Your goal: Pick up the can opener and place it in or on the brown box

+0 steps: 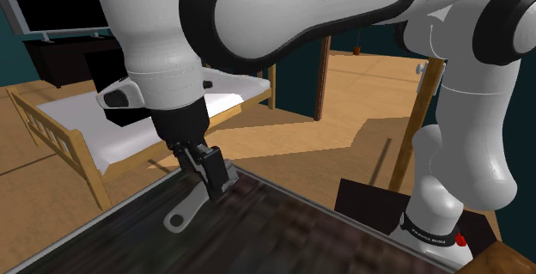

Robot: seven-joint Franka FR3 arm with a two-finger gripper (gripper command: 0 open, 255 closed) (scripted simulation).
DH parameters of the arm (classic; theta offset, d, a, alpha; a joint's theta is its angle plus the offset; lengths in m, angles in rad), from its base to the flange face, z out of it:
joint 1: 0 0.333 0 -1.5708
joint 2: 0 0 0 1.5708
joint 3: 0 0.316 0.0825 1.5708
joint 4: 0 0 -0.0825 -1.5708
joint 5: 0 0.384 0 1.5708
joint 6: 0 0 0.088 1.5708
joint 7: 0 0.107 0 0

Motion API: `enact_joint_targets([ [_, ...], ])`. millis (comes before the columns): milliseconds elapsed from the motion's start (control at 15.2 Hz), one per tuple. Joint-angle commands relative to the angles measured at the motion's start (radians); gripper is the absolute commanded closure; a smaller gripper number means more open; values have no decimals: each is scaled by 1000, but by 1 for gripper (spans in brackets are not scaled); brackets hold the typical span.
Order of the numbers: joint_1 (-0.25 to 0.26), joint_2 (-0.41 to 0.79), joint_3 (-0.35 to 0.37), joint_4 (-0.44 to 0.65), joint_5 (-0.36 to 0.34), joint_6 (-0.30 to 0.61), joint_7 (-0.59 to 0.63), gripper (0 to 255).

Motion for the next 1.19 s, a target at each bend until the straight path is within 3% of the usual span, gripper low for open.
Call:
enact_joint_targets([
  [0,-2,-4,-1,-33,1,29,-1,0],
  [594,-4,-8,-2,-58,2,51,-1,0],
  [660,-4,-8,-2,-58,2,51,-1,255],
  [1122,-4,-8,-2,-57,2,51,-1,255],
])
